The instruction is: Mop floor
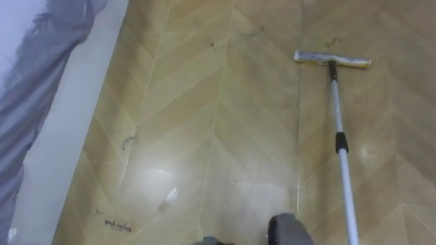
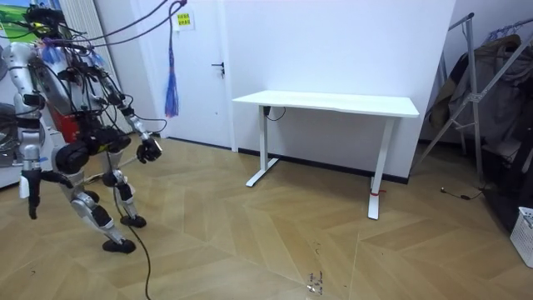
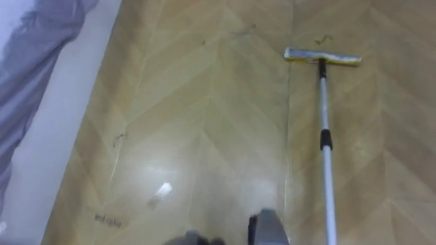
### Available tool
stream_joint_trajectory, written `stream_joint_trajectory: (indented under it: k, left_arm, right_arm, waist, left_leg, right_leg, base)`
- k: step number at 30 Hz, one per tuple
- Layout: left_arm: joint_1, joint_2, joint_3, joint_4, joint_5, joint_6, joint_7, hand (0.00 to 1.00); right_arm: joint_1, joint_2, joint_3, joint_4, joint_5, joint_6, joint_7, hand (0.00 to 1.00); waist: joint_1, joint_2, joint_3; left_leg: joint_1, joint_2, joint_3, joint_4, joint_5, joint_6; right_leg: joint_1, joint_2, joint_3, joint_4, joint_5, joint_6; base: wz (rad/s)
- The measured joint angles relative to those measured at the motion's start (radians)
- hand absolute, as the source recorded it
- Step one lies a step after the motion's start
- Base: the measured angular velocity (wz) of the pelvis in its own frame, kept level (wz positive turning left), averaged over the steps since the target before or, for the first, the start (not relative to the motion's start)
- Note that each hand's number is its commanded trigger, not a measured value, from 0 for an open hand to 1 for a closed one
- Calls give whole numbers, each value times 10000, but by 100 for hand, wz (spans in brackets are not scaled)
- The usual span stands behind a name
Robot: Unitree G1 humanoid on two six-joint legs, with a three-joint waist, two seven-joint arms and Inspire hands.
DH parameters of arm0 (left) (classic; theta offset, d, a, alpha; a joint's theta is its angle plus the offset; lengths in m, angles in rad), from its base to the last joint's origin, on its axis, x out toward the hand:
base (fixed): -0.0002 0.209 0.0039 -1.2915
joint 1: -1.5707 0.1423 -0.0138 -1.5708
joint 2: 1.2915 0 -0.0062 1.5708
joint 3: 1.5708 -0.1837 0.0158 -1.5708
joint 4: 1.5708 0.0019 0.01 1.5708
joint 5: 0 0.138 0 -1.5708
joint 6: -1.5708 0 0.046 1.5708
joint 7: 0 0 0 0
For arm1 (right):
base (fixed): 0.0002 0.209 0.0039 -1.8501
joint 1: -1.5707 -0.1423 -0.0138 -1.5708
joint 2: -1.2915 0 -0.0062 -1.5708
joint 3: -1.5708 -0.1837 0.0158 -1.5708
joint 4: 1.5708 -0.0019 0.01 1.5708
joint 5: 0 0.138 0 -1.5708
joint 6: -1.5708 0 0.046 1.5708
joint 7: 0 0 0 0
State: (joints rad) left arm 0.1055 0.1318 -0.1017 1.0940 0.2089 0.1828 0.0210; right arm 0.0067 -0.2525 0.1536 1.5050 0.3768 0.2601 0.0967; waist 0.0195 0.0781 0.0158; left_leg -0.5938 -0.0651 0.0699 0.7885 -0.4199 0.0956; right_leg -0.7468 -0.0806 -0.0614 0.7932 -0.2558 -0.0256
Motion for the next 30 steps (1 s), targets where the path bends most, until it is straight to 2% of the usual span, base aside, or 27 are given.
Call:
stream_joint_trajectory:
  k: [1, 2, 4, 5, 6, 7, 10, 11, 14, 18, 21, 24, 26, 30]
  left_arm:
    - [-23, 5, 3, 114, -33, 10, 53, 0]
    - [-22, 11, 4, 168, -124, 31, 78, 0]
    - [-112, 56, -10, 180, -218, 57, 91, 0]
    - [-241, 93, -7, 183, -220, 62, 108, 0]
    - [-306, 106, -7, 171, -221, 60, 109, 0]
    - [-411, 136, -8, 162, -237, 60, 110, 0]
    - [-438, 257, -13, 177, -204, 70, 184, 0]
    - [-445, 250, -10, 215, -193, 78, 198, 0]
    - [-404, 244, 13, 261, -179, 80, 201, 0]
    - [-355, 253, 17, 245, -177, 148, 178, 0]
    - [-289, 212, 27, 308, -77, 149, 139, 0]
    - [-175, 200, 152, 302, 30, 147, 166, 0]
    - [35, 218, 210, 366, 37, 154, 193, 0]
    - [235, 208, 251, 671, 251, 173, 167, 0]
  right_arm:
    - [-279, -30, -1, -11, -100, 141, -67, 100]
    - [-575, -120, 3, -16, -175, 306, -115, 100]
    - [-1184, -300, 14, -8, -292, 414, -137, 100]
    - [-1631, -412, 11, 14, -346, 482, -213, 100]
    - [-1845, -490, 5, 12, -326, 467, -252, 100]
    - [-2244, -637, 17, 9, -221, 379, -258, 100]
    - [-2936, -714, -12, -100, 120, -125, -186, 100]
    - [-3201, -709, -3, -118, 294, -297, -82, 100]
    - [-3462, -703, -10, -119, 587, -514, 214, 100]
    - [-2845, -682, 136, -115, 709, -703, 481, 100]
    - [-2070, -678, 222, 149, 325, -876, 602, 100]
    - [-1354, -678, 210, 481, -654, -879, 546, 100]
    - [-723, -634, 211, 551, -1288, -865, 430, 100]
    - [66, -425, 202, 402, -1920, -845, 358, 100]
  waist:
    - [153, -95, 48]
    - [214, -126, 23]
    - [200, -211, 74]
    - [405, -331, 159]
    - [538, -357, 175]
    - [689, -368, 182]
    - [751, -489, 205]
    - [941, -560, 219]
    - [1088, -671, 193]
    - [992, -661, 180]
    - [861, -555, 95]
    - [726, -422, 3]
    - [433, -272, -64]
    - [138, -333, -87]
  left_leg:
    - [152, 78, -5, -39, -64, -100]
    - [254, 178, -34, -37, -131, -177]
    - [345, 230, -224, 28, -181, -267]
    - [365, 304, -231, 152, -242, -357]
    - [320, 389, -199, 286, -287, -408]
    - [177, 553, -188, 578, -355, -530]
    - [-119, 743, -153, 1392, -361, -621]
    - [-230, 763, -169, 1517, -311, -707]
    - [-139, 701, -242, 1059, -287, -758]
    - [255, 689, -465, 205, -214, -813]
    - [783, 673, -479, -489, 1, -742]
    - [1588, 566, -356, -1523, 377, -633]
    - [2266, 536, -276, -2153, 547, -566]
    - [3519, 535, -24, -3310, 824, -518]
  right_leg:
    - [153, 104, -68, -9, -54, -85]
    - [265, 125, -177, -29, -121, -185]
    - [411, 134, -353, -20, -244, -275]
    - [427, 199, -387, 73, -297, -353]
    - [428, 265, -412, 92, -355, -430]
    - [427, 339, -525, 164, -483, -528]
    - [452, 466, -685, 512, -780, -657]
    - [422, 477, -676, 584, -814, -727]
    - [363, 466, -712, 435, -690, -709]
    - [761, 512, -953, -265, -387, -735]
    - [1361, 537, -993, -961, -143, -651]
    - [2039, 526, -882, -1796, 228, -519]
    - [2645, 503, -932, -2290, 388, -471]
    - [3553, 528, -728, -2899, 473, -387]
  base:
    - [-12]
    - [-4]
    - [14]
    - [6]
    - [0]
    - [18]
    - [23]
    - [5]
    - [9]
    - [13]
    - [2]
    - [-7]
    - [-9]
    - [-23]
